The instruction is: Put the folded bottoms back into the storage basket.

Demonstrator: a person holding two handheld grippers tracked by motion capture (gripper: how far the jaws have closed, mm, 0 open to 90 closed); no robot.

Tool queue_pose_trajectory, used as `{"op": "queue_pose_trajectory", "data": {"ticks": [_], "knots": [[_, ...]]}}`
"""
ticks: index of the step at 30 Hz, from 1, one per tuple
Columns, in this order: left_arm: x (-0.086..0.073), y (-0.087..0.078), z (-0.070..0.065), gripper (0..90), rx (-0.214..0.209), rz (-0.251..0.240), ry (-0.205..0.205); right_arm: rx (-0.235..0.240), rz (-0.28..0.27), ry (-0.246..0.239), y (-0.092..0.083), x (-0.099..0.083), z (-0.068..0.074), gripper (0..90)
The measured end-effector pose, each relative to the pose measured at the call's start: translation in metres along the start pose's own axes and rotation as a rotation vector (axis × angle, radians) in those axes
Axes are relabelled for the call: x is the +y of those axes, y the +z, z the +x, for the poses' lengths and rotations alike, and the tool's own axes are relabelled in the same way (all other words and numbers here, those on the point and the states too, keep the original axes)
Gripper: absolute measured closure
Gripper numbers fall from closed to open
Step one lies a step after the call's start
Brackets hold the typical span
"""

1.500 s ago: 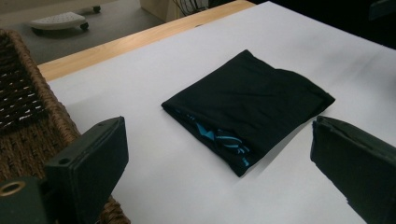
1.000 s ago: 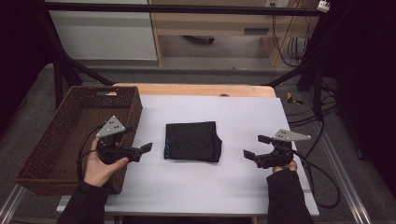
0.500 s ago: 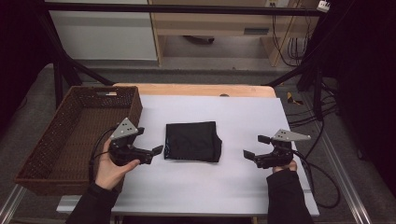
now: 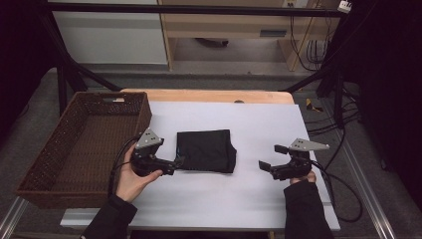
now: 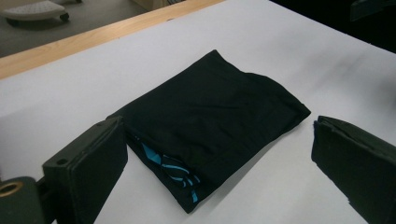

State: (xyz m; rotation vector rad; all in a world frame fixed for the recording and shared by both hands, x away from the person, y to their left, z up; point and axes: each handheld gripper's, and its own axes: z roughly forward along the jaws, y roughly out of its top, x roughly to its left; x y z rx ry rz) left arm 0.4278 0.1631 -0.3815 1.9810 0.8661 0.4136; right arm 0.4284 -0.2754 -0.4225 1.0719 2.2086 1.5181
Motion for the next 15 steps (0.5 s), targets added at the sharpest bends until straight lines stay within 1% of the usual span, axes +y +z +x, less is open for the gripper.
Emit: {"op": "queue_pose_trajectory", "data": {"ticks": [1,5,6,7,10,11,12,15], "knots": [[0.000,0.000,0.000,3.6,0.000,0.000,0.000,0.000,0.000,0.000,0.000,0.000,0.000,3.4],[-0.001,0.011,0.003,3.6,0.011,0.018,-0.008,0.001,0.002,-0.002,0.001,0.000,0.000,3.6],[-0.001,0.011,0.003,3.6,0.011,0.018,-0.008,0.001,0.002,-0.002,0.001,0.000,0.000,3.6],[-0.001,0.017,0.005,3.6,0.021,0.029,-0.014,0.000,0.002,-0.001,0.001,0.000,0.000,3.6],[-0.002,0.025,0.008,3.5,0.038,0.042,-0.025,0.000,0.002,-0.001,0.001,0.000,0.000,3.6],[-0.002,0.025,0.008,3.6,0.038,0.042,-0.025,0.000,0.003,-0.001,0.001,0.000,0.000,3.5],[-0.002,0.030,0.009,3.6,0.044,0.047,-0.029,0.000,0.003,-0.001,0.001,0.000,0.000,3.6],[-0.002,0.038,0.010,3.6,0.055,0.060,-0.041,-0.001,0.002,-0.001,0.001,0.000,0.000,3.6]]}}
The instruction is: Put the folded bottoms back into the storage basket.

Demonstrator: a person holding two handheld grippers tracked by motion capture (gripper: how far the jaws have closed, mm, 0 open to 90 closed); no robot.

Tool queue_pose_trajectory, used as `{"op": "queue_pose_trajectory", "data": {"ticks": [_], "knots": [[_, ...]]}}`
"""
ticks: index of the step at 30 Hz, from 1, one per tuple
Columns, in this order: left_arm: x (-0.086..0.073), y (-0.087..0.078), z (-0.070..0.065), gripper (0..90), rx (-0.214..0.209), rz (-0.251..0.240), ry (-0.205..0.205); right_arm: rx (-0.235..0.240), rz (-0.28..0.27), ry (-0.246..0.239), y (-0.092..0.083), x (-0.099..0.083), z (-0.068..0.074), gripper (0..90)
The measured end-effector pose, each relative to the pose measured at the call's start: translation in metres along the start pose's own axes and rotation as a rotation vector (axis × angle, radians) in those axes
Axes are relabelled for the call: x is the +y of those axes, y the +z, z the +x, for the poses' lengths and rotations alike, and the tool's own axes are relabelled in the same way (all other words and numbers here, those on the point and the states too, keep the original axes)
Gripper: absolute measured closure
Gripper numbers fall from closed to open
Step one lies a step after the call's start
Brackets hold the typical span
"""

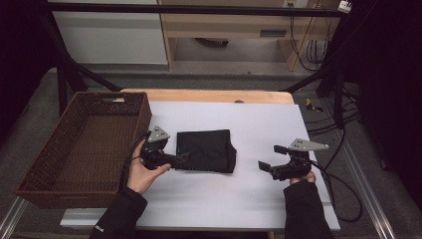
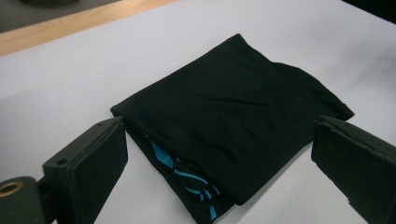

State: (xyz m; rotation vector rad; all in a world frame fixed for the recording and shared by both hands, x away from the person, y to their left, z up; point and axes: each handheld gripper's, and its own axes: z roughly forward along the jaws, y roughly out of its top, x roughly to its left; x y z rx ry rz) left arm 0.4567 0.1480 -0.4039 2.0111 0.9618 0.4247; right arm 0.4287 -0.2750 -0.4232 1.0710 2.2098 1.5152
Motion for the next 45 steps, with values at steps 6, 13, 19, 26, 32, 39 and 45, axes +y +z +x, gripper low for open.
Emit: {"op": "queue_pose_trajectory", "data": {"ticks": [6,13,19,26,32,39,45], "knots": [[0.000,0.015,0.007,3.7,0.015,0.030,-0.028,0.000,0.001,0.001,0.000,0.000,0.000,3.6],[-0.002,0.029,0.014,6.5,0.035,0.052,-0.057,0.001,0.000,0.000,0.000,0.000,0.000,3.6],[-0.006,0.044,0.025,10.8,0.072,0.087,-0.088,0.001,0.000,0.001,0.000,0.000,0.000,3.6],[-0.010,0.053,0.036,18.2,0.057,0.091,-0.132,0.003,-0.003,0.000,0.000,0.000,0.000,3.6],[-0.013,0.061,0.044,24.7,0.047,0.096,-0.175,0.001,0.002,0.003,0.000,-0.001,0.000,3.5],[-0.018,0.069,0.050,35.9,0.026,0.124,-0.214,0.003,0.004,0.002,0.000,-0.001,0.000,3.5],[-0.021,0.076,0.052,39.2,0.021,0.150,-0.235,0.004,0.005,0.004,0.000,-0.001,0.000,3.6]]}}
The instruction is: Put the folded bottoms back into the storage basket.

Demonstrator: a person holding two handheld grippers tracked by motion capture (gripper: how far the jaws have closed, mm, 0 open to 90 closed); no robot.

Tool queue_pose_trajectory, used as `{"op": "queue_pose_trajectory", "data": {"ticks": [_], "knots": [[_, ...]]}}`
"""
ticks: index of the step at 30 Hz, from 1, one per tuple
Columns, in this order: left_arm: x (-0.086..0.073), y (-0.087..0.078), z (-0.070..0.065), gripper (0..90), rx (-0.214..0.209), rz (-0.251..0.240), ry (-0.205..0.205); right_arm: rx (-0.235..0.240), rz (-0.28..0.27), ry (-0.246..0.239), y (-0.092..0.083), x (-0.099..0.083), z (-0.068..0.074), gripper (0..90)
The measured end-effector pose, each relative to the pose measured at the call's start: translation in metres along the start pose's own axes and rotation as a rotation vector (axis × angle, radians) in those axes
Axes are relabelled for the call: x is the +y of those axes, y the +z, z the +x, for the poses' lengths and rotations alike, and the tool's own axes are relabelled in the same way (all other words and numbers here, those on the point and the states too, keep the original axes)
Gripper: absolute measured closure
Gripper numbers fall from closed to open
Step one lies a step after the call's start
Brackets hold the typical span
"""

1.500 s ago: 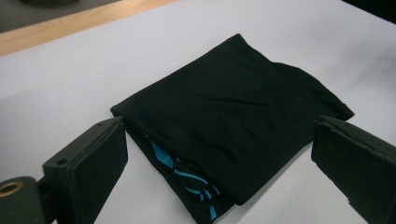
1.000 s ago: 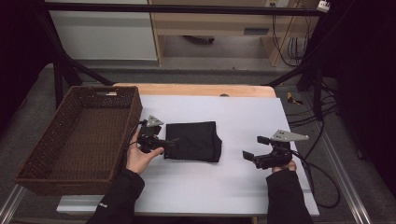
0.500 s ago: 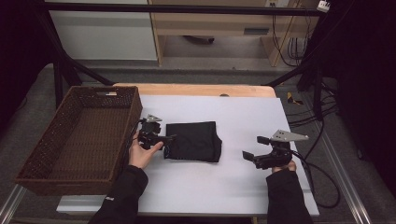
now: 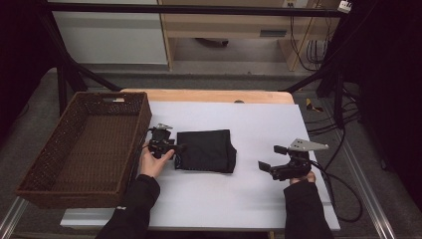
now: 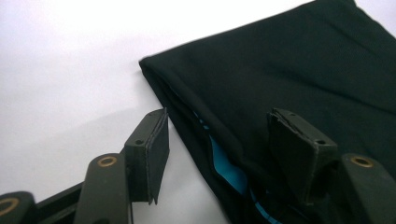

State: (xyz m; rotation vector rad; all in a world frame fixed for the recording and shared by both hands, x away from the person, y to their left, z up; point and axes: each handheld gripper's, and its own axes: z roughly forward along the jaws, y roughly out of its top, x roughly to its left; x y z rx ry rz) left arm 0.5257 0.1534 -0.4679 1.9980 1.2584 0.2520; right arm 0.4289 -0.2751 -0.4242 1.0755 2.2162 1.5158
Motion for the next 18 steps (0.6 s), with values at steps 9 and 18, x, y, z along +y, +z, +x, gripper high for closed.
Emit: {"op": "queue_pose_trajectory", "data": {"ticks": [9,18], "knots": [[-0.0009,0.0051,-0.0005,47.7,-0.025,0.009,-0.032,0.000,-0.001,0.000,0.0000,-0.0001,-0.0002,3.5],[-0.0026,0.0060,-0.0035,64.9,-0.029,0.014,-0.060,0.004,0.003,0.001,0.0006,-0.0002,-0.0002,3.6]]}}
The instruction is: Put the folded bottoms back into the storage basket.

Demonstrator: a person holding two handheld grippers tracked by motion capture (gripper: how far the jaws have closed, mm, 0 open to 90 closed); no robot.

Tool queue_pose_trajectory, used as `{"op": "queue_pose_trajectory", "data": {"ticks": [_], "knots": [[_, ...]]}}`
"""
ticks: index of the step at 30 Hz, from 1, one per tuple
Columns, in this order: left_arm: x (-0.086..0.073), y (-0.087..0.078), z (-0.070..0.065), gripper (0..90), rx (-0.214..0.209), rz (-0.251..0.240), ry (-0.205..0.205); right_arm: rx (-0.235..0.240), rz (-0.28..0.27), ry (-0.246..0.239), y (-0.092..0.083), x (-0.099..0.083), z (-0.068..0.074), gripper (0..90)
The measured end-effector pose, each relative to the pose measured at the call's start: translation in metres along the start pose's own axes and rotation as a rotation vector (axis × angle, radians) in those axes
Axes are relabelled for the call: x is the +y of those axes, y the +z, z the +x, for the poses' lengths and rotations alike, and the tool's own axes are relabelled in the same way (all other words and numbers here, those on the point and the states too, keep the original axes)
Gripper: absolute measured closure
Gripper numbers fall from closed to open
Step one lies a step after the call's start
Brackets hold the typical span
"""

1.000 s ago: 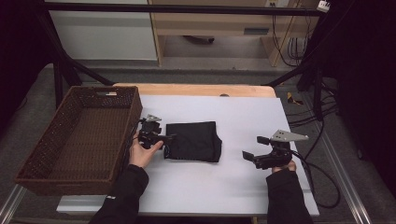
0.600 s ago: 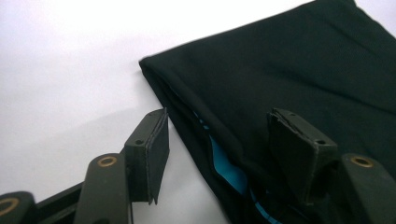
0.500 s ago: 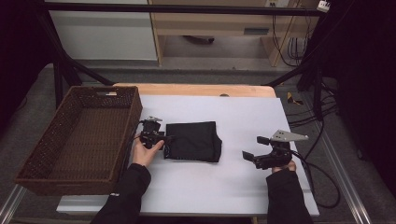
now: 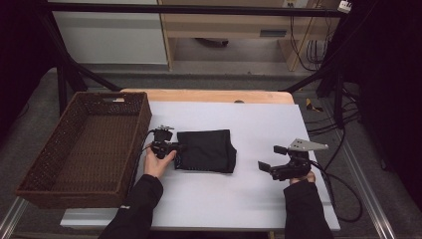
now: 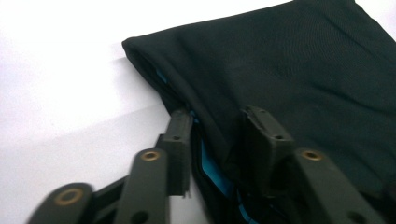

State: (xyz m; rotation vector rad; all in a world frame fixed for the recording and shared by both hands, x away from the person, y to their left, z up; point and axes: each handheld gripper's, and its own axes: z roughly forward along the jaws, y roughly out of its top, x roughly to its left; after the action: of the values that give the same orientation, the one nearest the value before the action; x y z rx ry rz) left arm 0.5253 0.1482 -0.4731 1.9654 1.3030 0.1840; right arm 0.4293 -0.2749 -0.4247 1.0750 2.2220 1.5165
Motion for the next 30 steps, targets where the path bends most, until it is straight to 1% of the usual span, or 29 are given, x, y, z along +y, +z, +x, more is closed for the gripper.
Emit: {"op": "queue_pose_trajectory", "data": {"ticks": [2,4,7,12,17,21,24,28,30], "knots": [[-0.0004,0.0001,0.0000,68.7,-0.001,0.001,-0.005,-0.001,0.000,0.000,0.0000,0.0000,-0.0001,3.6],[-0.0005,0.0007,-0.0005,72.7,-0.011,0.005,-0.012,0.000,-0.001,0.001,-0.0002,0.0001,-0.0001,3.6],[-0.0008,0.0013,-0.0014,77.2,-0.016,0.003,-0.009,0.000,-0.001,0.002,-0.0002,0.0001,-0.0001,3.5],[-0.0025,0.0017,-0.0010,78.4,-0.022,-0.008,-0.007,-0.001,0.000,0.004,0.0002,0.0000,-0.0004,3.6],[-0.0026,0.0019,-0.0022,78.4,-0.015,-0.008,0.016,0.000,-0.002,0.004,-0.0001,0.0000,-0.0005,3.6],[-0.0025,0.0018,-0.0013,79.4,-0.023,-0.009,0.019,0.000,-0.005,0.007,-0.0003,-0.0001,-0.0007,3.6],[-0.0017,0.0010,-0.0020,81.9,-0.021,-0.012,0.031,0.002,-0.006,0.007,-0.0009,-0.0010,-0.0012,3.6],[-0.0009,0.0005,-0.0025,82.6,-0.020,-0.015,0.032,0.000,-0.009,0.010,-0.0016,-0.0012,-0.0023,3.6],[-0.0001,-0.0005,-0.0021,82.8,-0.023,-0.016,0.026,0.001,-0.008,0.009,-0.0017,-0.0012,-0.0023,3.5]]}}
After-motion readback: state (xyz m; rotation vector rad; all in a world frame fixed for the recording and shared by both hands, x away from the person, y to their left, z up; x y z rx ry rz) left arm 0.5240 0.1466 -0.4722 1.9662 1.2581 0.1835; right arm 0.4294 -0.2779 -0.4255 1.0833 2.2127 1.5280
